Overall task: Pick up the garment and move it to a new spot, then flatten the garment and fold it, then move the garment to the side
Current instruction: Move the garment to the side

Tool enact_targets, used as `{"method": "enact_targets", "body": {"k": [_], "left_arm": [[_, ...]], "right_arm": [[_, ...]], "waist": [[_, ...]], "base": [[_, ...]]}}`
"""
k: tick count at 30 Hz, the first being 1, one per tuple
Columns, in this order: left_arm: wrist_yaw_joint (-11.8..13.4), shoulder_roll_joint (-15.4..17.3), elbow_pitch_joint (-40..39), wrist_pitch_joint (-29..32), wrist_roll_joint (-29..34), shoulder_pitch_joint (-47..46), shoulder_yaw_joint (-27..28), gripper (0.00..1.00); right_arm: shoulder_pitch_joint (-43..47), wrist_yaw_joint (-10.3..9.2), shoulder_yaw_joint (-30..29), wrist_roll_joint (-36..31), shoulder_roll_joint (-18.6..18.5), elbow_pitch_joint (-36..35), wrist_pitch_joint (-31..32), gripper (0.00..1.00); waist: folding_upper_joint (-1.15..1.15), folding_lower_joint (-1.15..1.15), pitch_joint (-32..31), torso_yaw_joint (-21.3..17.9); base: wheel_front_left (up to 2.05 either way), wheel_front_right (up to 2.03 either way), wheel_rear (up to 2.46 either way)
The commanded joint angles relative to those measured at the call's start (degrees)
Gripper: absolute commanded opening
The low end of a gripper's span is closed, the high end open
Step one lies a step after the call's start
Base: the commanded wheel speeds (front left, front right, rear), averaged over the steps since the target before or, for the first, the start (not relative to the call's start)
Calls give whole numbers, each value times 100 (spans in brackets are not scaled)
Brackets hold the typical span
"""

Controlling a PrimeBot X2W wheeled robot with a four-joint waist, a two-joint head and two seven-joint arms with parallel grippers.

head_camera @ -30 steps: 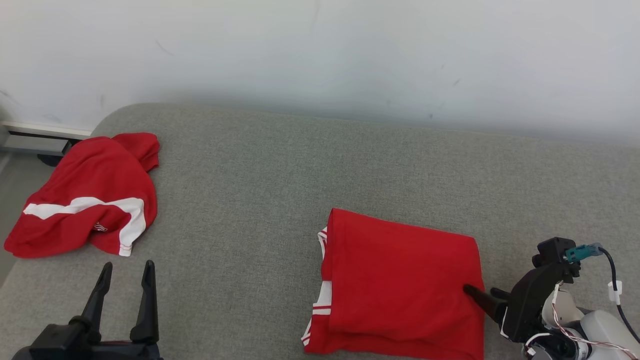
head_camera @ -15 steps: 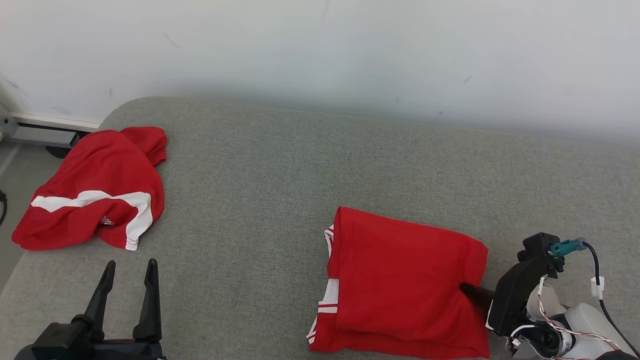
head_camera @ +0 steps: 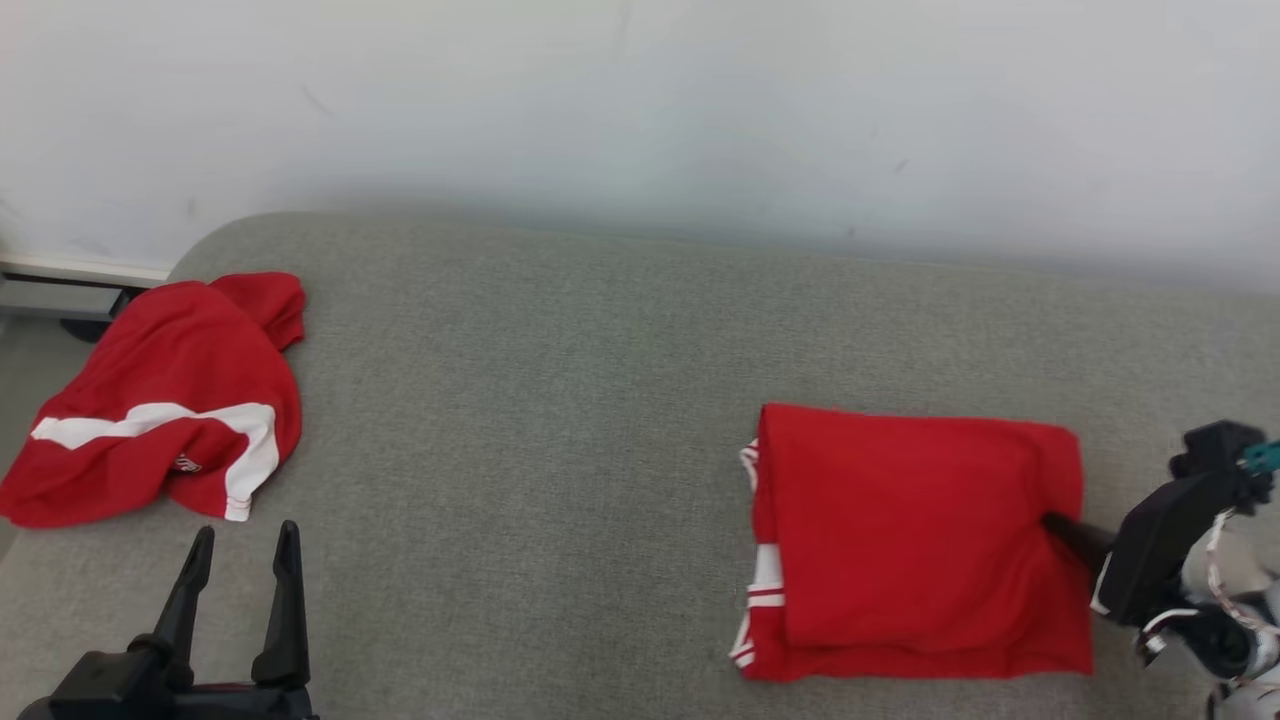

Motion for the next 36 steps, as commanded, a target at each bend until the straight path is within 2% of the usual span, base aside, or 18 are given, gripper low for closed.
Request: {"method": "enact_targets", "body": {"k": [1, 18, 36], "left_arm": [[7, 43, -11, -33, 33, 23, 19, 100], [-13, 219, -36, 11, 63, -301, -52, 100], [52, 369, -224, 96, 51, -456, -101, 100]], "right_arm": [[-120, -3, -60, 76, -158, -10, 15, 0], [-1320, -3, -17, -248, -1549, 843, 304, 0], [-2463, -3, 426, -718, -2406, 1658, 164, 0]], "waist": [[0, 0, -1, -99], [0, 0, 362, -352], [0, 0, 820, -308]], "base": [[0, 0, 0], [0, 0, 0], [0, 0, 0]]}}
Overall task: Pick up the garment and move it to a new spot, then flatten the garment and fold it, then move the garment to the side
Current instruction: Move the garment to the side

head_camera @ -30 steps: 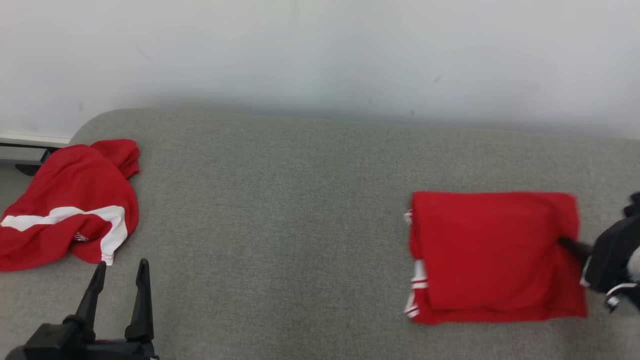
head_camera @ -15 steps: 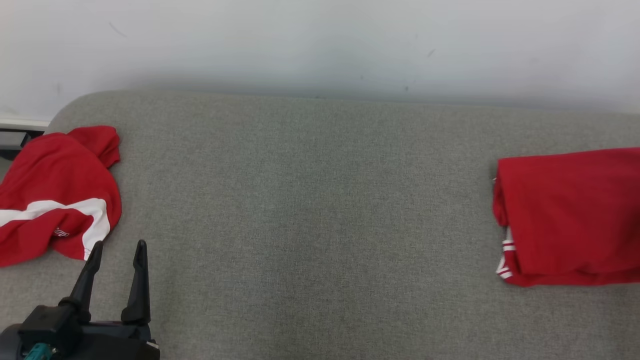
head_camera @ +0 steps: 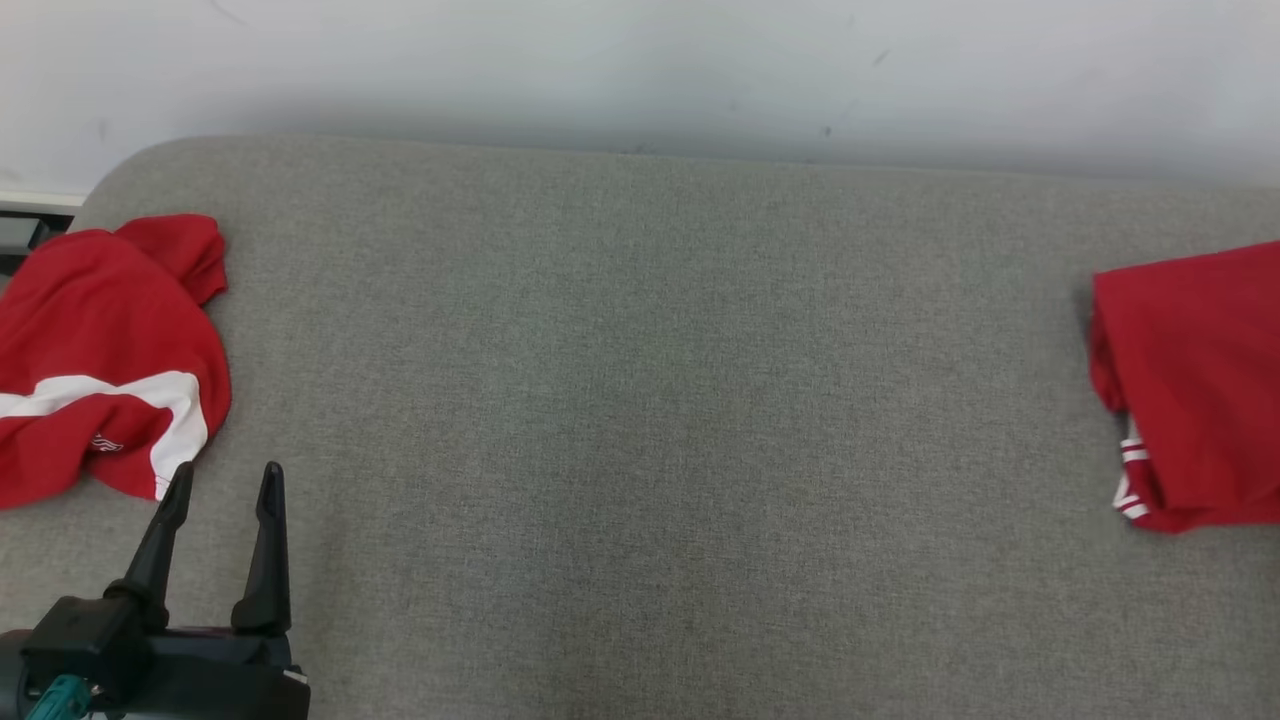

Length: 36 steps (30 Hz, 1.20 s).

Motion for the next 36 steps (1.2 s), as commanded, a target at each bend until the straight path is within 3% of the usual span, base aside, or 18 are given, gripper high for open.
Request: {"method": "enact_targets", "body": {"k": [1, 13, 36], "left_arm": [[25, 48, -37, 14, 19, -69, 7, 100], [90, 180, -207, 61, 38, -199, 9, 100], [209, 350, -506, 160, 66, -433, -28, 100]], "right_arm": [[-104, -3, 19, -74, -93, 52, -26, 0], [-613, -3, 258, -317, -447, 417, -205, 0], [-1336, -4, 607, -590, -565, 781, -599, 0]], "waist": [[-1, -1, 67, -3], [-1, -1, 435, -44], [-1, -1, 1056, -389]], "base": [[0, 0, 0], [0, 0, 0], [0, 0, 0]]}}
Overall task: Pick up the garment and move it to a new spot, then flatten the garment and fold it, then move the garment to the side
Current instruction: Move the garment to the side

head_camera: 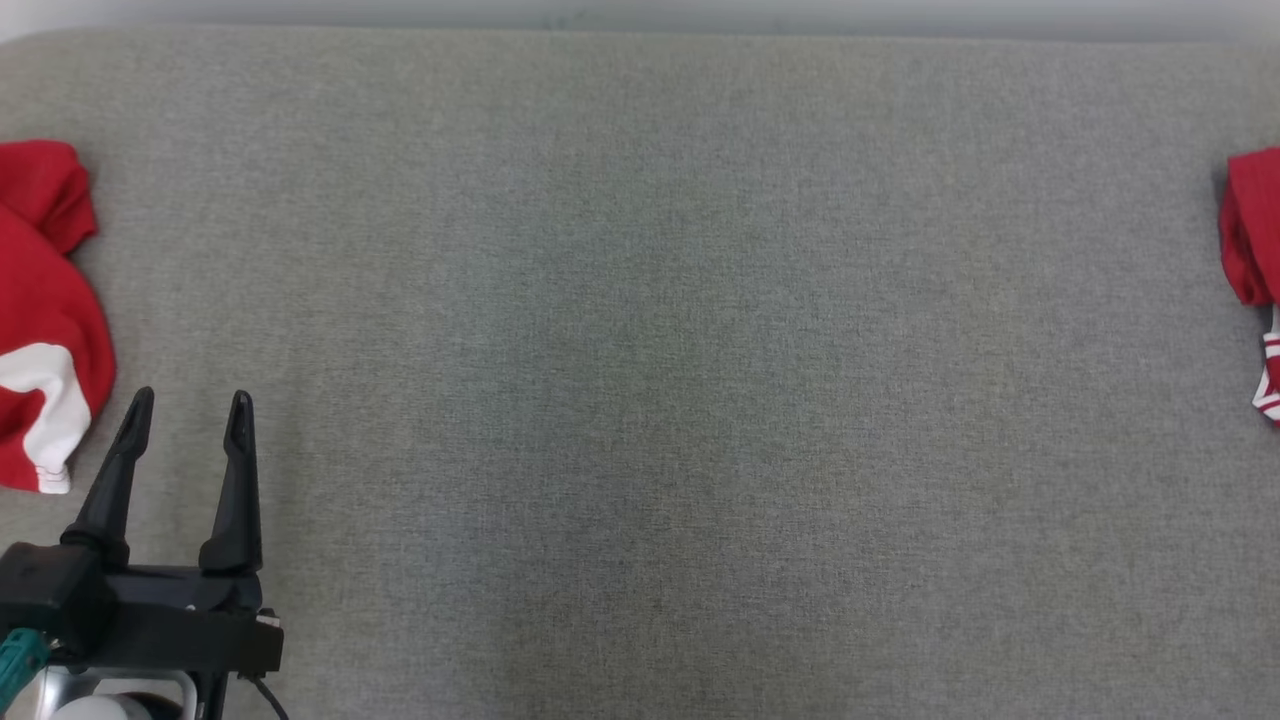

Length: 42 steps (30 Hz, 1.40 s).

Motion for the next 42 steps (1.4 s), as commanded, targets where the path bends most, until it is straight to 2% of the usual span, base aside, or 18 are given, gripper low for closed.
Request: {"method": "enact_targets", "body": {"k": [1, 25, 26, 27, 28, 42], "left_arm": [[14, 56, -31, -16, 28, -87, 9, 100], [99, 246, -223, 48, -34, -58, 2, 100], [99, 248, -226, 51, -35, -55, 1, 100], [103, 249, -231, 55, -40, -55, -6, 100], [102, 252, -236, 60, -43, -57, -13, 100], [192, 271, -228, 37, -100, -26, -26, 100]], "right_arm": [[-75, -5, 49, -68, -39, 32, -50, 0], [-507, -6, 541, -285, -147, 527, -409, 0], [-520, -6, 564, -316, -161, 541, -431, 18], [-534, -6, 589, -345, -172, 552, -466, 55], [-551, -6, 609, -366, -184, 562, -505, 100], [-683, -6, 860, -425, -12, 629, -876, 100]], "waist": [[-1, 0, 116, -74], [-1, 0, 363, -95], [-1, 0, 369, -91], [-1, 0, 373, -86], [-1, 0, 377, -82], [-1, 0, 300, -74]], "base": [[0, 0, 0], [0, 0, 0], [0, 0, 0], [0, 0, 0], [0, 0, 0], [0, 0, 0]]}}
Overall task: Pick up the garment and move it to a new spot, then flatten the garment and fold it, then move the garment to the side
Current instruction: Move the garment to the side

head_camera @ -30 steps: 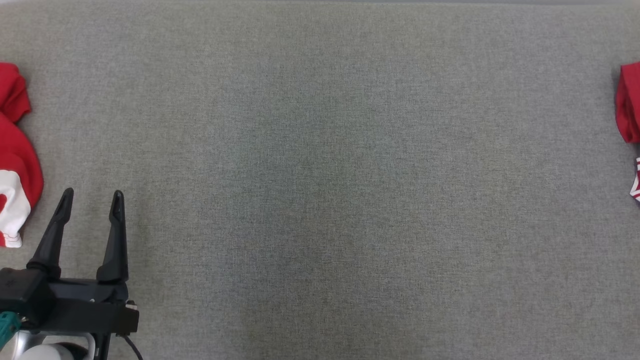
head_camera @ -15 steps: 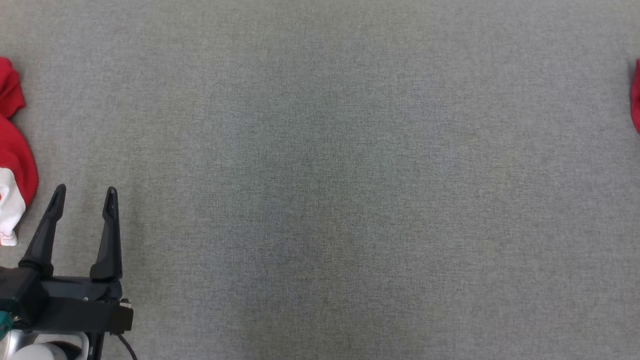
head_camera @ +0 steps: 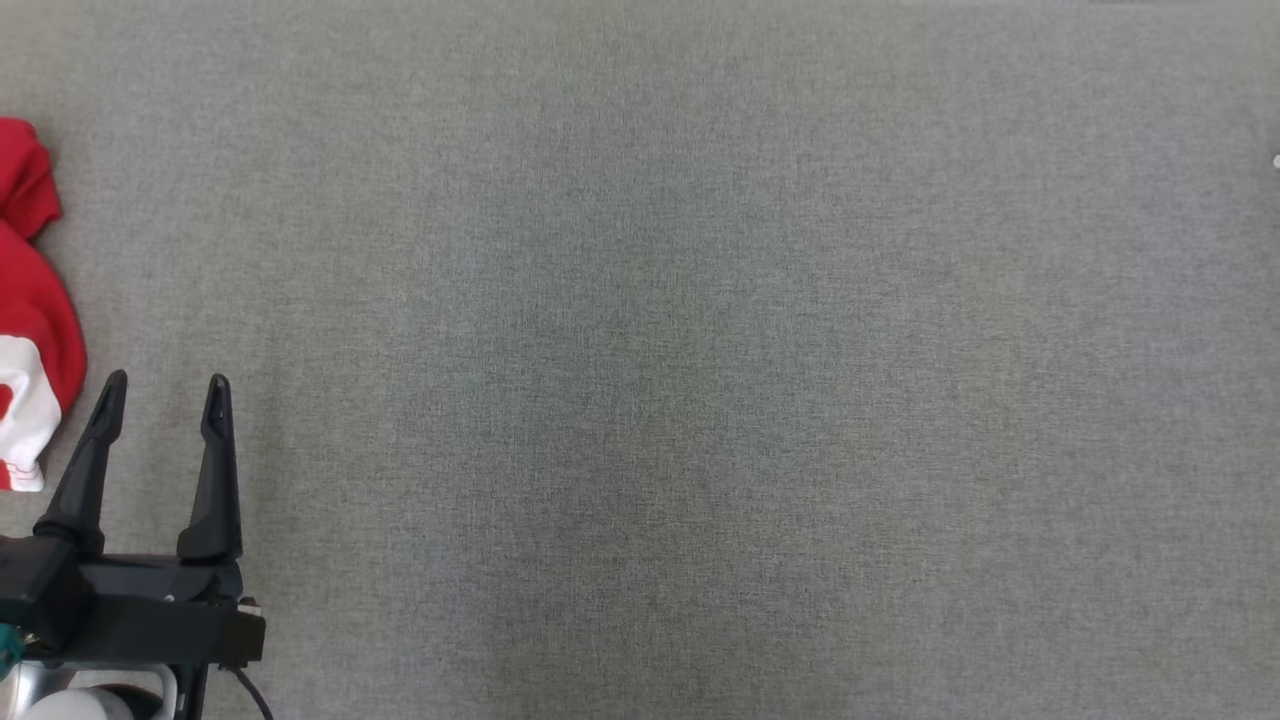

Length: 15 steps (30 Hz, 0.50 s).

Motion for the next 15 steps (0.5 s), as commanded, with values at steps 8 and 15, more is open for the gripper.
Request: {"method": "enact_targets", "body": {"k": [8, 15], "left_arm": [[75, -13, 105, -115, -92, 99, 14, 100], [128, -30, 175, -189, -151, 255, 59, 100]], "right_arm": [[255, -9, -130, 812, 336, -596, -1030, 100], [797, -9, -63, 1413, 617, -1379, -1850, 100]], "waist": [[0, 0, -367, -48], [0, 0, -807, -119]], "base": [[0, 0, 0], [0, 0, 0]]}}
